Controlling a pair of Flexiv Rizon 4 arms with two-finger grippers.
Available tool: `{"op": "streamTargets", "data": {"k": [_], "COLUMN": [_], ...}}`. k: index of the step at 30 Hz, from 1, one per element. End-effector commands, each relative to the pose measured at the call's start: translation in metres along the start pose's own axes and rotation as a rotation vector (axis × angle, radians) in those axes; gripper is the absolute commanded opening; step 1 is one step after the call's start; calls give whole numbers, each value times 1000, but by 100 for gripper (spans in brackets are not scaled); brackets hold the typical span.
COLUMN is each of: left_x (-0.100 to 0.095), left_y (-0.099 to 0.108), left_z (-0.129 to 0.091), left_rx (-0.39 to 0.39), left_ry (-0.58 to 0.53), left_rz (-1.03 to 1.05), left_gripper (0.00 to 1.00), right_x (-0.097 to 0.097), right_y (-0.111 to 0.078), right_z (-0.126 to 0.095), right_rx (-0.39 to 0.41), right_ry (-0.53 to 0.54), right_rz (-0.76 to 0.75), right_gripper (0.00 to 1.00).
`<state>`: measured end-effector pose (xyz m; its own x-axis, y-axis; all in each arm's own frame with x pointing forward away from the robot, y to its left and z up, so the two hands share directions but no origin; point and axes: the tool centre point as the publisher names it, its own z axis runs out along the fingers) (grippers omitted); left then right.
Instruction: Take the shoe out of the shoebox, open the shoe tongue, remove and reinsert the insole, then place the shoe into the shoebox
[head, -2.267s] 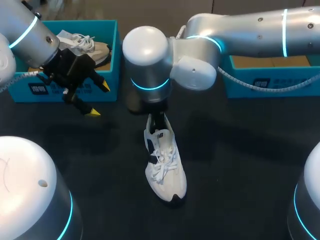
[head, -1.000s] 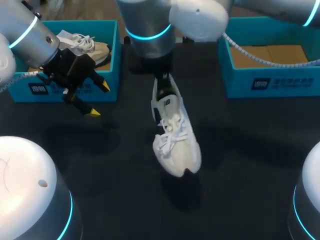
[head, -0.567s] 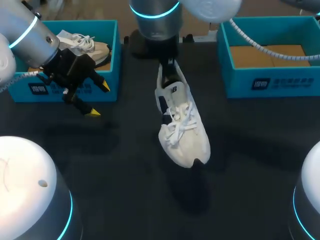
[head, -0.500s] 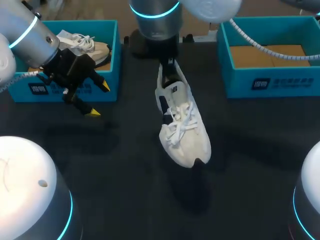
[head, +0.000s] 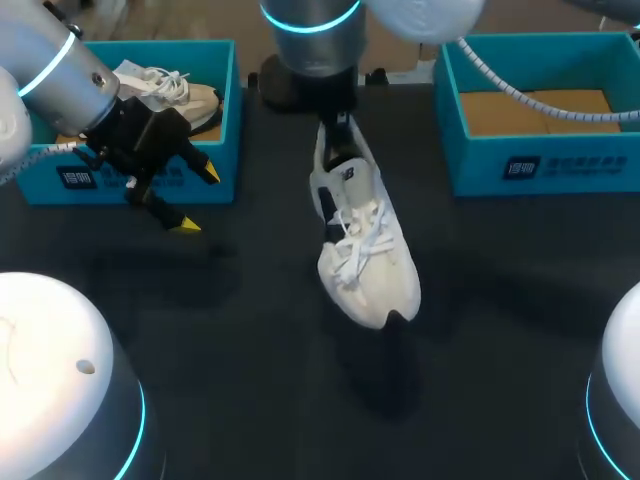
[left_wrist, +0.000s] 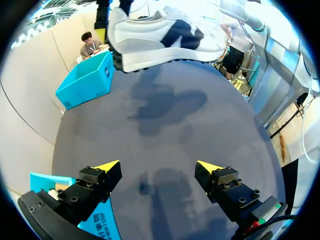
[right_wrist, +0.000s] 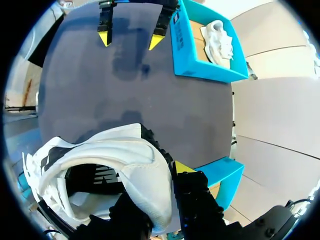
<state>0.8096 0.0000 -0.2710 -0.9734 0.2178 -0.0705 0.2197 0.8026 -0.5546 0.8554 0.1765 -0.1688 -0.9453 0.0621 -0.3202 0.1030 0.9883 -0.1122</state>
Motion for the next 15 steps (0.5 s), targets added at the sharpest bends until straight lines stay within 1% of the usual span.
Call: {"op": "streamTargets", "data": {"k": [1, 5, 6, 8, 9, 14, 15], "left_x": [0, 0, 0, 0, 0, 0, 0], "left_y": [0, 0, 0, 0, 0, 0, 0], "left_z": [0, 0, 0, 0, 0, 0, 0], "left_rx": [-3, -3, -3, -3, -3, -3, -3], "left_ry": [1, 1, 1, 1, 1, 1, 1], "left_rz": [0, 0, 0, 0, 0, 0, 0], "left_gripper": [100, 100, 100, 100, 100, 100, 100], "right_x": [-28, -53, -59, -71, -77, -101, -105], "right_y": [-30, -62, -69, -84, -91, -123, -129], "right_z": [9, 15, 16, 17, 17, 18, 18], "right_rx": [-39, -42, -55, -46, -62, -59, -68], "right_ry": [29, 20, 17, 20, 5, 5, 0], "right_rz": [-29, -66, -75, -72, -77, -69, -72], "right_gripper": [0, 0, 0, 0, 0, 0, 0]}}
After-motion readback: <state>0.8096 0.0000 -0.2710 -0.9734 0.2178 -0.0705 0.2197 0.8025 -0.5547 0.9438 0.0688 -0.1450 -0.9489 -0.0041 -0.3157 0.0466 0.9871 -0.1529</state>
